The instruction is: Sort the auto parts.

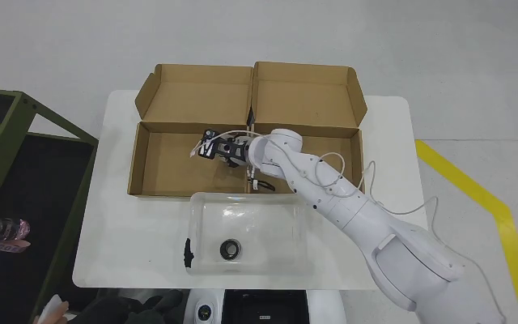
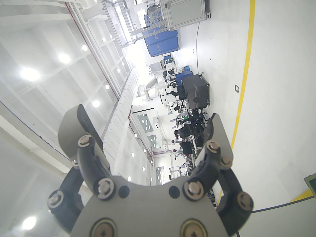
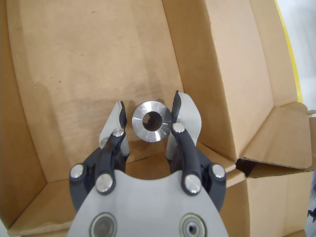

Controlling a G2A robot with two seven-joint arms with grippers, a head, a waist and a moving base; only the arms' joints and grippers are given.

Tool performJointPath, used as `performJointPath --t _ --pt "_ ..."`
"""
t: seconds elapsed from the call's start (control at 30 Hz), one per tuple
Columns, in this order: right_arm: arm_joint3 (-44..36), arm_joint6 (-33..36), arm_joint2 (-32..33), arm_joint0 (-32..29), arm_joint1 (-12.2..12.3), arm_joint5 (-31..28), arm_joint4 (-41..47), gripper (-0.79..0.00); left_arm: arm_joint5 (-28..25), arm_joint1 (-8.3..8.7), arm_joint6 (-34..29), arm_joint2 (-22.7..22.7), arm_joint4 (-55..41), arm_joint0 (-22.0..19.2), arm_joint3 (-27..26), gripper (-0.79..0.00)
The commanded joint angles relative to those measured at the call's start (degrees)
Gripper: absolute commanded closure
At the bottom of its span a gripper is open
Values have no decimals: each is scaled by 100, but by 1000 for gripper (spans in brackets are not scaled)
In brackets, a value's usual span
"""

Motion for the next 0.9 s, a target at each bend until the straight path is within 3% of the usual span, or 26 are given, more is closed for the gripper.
performJointPath --t 0.0,0.37,0.87 --pt "-97 -42 44 -7 -3 -5 -36 -342 0 0 0 0 0 0 0 -785" --pt "-1171 60 570 -318 182 -341 -53 -351 0 0 0 0 0 0 0 -785" --pt "-3784 536 1379 -2066 732 -1223 -252 -354 0 0 0 0 0 0 0 -785"
